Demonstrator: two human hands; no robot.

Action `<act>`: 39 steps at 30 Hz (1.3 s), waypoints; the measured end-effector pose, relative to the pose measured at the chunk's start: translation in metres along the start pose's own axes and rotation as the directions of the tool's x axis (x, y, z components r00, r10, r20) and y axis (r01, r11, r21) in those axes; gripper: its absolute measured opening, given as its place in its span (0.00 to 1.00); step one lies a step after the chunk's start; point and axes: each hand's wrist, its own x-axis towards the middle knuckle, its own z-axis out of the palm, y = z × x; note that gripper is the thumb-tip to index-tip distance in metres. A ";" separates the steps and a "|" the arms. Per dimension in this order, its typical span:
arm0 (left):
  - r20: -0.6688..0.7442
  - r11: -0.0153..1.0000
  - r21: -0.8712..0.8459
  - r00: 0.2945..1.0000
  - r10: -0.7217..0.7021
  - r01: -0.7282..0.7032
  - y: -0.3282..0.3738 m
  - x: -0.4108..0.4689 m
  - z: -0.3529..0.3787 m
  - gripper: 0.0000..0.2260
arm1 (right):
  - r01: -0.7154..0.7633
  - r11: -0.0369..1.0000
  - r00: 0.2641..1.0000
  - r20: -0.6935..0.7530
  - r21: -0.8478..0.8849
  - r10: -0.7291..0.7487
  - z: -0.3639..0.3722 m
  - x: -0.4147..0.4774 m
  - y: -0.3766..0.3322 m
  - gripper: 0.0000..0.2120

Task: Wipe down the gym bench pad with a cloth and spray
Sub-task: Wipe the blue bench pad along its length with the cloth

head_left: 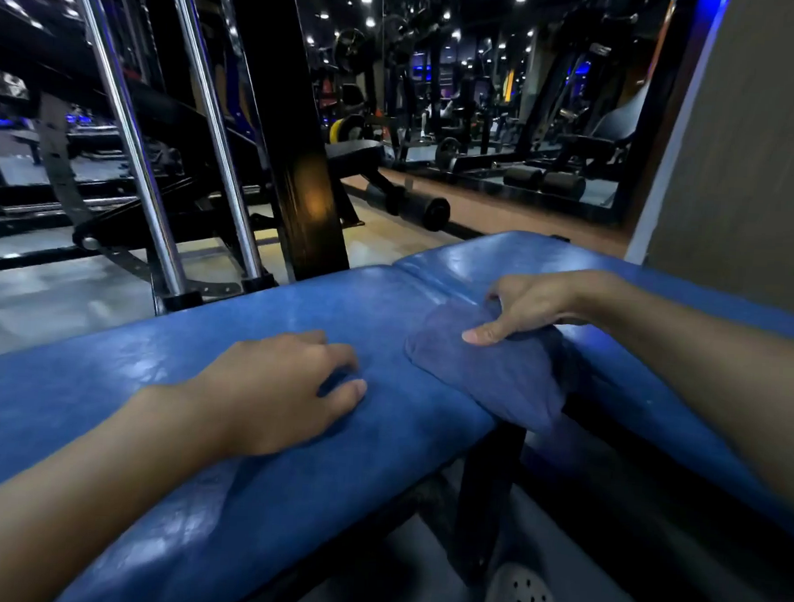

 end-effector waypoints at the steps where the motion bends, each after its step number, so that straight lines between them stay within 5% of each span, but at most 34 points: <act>1: -0.007 1.000 -0.012 1.000 -0.010 0.010 -0.002 0.003 -0.001 0.17 | 0.025 1.000 1.000 0.017 0.000 -0.025 -0.001 0.003 -0.001 0.43; 5: -0.019 0.993 -0.076 0.995 -0.095 0.093 -0.019 0.014 -0.003 0.16 | 0.176 0.979 0.984 -0.001 0.107 -0.177 -0.009 0.012 -0.011 0.17; 8: -0.036 0.984 -0.083 0.986 -0.160 0.157 -0.036 0.023 -0.006 0.16 | 0.338 0.941 0.935 -0.108 -0.010 -0.337 -0.028 0.026 -0.037 0.17; 12: -0.025 0.969 -0.094 0.973 -0.230 0.227 -0.054 0.029 -0.007 0.16 | 0.443 0.765 0.633 -0.441 -0.467 -0.636 -0.058 0.052 -0.088 0.18; 15: -0.011 0.958 -0.079 0.961 -0.277 0.275 -0.068 0.036 -0.006 0.16 | 0.529 0.670 0.516 -0.429 -0.520 -0.741 -0.046 0.080 -0.111 0.15; 19: 0.008 0.940 -0.085 0.943 -0.331 0.331 -0.091 0.051 -0.002 0.16 | 0.634 0.666 0.737 0.046 -0.394 -0.674 -0.005 0.111 -0.117 0.17; 24: 0.046 0.899 -0.055 0.901 -0.432 0.434 -0.130 0.067 0.015 0.20 | 0.554 0.799 0.727 -0.331 -0.234 -0.602 0.009 0.159 -0.117 0.17; 28: 0.125 0.889 -0.020 0.883 -0.452 0.458 -0.144 0.072 0.021 0.26 | 0.439 0.833 0.859 -0.115 -0.336 -0.499 0.043 0.186 -0.117 0.28; 36: 0.125 0.909 -0.047 0.906 -0.406 0.414 -0.156 0.070 0.025 0.37 | 0.355 0.913 0.933 0.013 -0.201 -0.360 0.029 0.209 -0.142 0.22; 39: 0.118 0.909 -0.054 0.906 -0.406 0.414 -0.159 0.070 0.028 0.38 | 0.439 0.854 0.892 0.020 -0.280 -0.452 0.043 0.202 -0.165 0.26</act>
